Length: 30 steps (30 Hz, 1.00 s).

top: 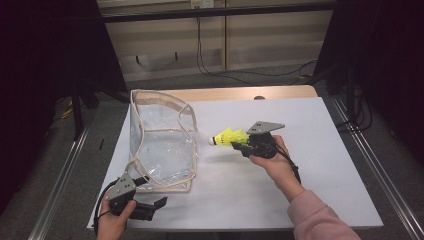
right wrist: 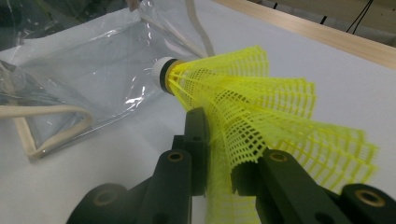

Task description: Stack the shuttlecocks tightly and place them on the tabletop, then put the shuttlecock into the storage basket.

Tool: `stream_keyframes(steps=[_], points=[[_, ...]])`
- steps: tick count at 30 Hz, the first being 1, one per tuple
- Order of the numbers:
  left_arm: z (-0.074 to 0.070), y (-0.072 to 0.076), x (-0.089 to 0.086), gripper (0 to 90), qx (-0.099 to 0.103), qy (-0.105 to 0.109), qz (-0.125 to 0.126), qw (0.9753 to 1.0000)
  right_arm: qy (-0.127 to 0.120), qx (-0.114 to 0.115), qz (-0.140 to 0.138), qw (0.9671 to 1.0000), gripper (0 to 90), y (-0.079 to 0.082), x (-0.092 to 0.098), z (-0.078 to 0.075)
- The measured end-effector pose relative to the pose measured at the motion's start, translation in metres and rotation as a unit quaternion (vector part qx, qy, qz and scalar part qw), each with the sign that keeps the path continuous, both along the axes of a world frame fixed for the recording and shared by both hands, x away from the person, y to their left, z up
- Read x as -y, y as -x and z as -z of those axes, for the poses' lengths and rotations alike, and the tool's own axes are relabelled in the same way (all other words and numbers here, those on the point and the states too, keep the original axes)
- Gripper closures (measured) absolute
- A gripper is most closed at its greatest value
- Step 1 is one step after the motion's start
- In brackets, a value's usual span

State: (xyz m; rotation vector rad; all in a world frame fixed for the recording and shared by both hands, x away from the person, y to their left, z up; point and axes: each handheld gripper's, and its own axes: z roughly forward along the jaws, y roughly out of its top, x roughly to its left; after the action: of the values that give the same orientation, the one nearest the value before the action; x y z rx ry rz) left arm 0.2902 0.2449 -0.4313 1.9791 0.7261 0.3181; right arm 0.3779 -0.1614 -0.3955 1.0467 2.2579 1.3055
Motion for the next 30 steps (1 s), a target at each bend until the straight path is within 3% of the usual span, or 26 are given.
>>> stream_keyframes(steps=[2, 5, 30], points=[[0.0, 0.0, 0.001, 2.8, -0.003, 0.009, -0.003, 0.9999, 0.004, 0.0, 0.0, 1.0, 79.8, 0.001, 0.001, -0.002], [0.0, 0.0, 0.0, 2.5, -0.002, -0.003, -0.001, 1.0, 0.0, -0.001, -0.007, 1.0, 79.8, 0.002, 0.002, -0.007], [0.0, -0.001, 0.002, 2.5, -0.005, -0.001, 0.001, 1.0, 0.006, 0.015, -0.022, 0.9996, 79.8, 0.006, 0.008, -0.053]])
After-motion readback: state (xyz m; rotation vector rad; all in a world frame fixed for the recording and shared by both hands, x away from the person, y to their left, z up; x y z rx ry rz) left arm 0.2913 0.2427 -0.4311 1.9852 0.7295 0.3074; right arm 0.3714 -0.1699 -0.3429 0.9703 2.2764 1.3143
